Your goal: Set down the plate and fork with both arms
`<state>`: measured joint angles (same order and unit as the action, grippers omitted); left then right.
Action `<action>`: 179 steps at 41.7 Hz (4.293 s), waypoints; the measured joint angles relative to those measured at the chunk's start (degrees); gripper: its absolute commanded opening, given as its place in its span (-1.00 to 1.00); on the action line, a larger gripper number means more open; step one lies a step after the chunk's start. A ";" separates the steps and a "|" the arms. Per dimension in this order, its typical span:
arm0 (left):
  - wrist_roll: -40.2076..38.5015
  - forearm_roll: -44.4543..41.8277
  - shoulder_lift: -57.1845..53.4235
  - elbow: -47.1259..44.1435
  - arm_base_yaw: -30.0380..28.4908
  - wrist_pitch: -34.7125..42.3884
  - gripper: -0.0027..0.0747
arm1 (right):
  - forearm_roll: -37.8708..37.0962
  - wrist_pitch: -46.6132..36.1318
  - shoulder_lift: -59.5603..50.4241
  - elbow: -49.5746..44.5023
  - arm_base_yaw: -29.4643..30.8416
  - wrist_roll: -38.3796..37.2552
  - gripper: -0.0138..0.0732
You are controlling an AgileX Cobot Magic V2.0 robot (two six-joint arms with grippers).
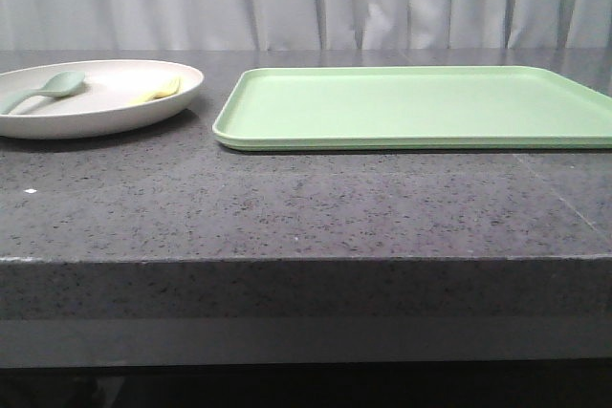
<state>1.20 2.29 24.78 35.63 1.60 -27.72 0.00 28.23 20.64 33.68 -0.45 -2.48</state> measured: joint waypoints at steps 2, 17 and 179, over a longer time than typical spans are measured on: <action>0.00 0.71 0.00 0.00 0.00 0.00 0.48 | 0.00 0.00 0.00 0.00 0.00 0.00 0.77; 0.00 -1.20 11.13 9.35 0.00 -12.10 0.48 | -0.41 0.00 0.00 0.00 0.00 0.00 0.77; -4.25 32.79 96.69 83.31 7.53 -38.11 -0.98 | -0.41 0.00 0.00 0.00 0.00 0.11 0.77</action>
<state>-3.05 35.08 121.47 118.94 9.13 -65.84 -0.41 28.23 20.64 33.68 -0.45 -2.38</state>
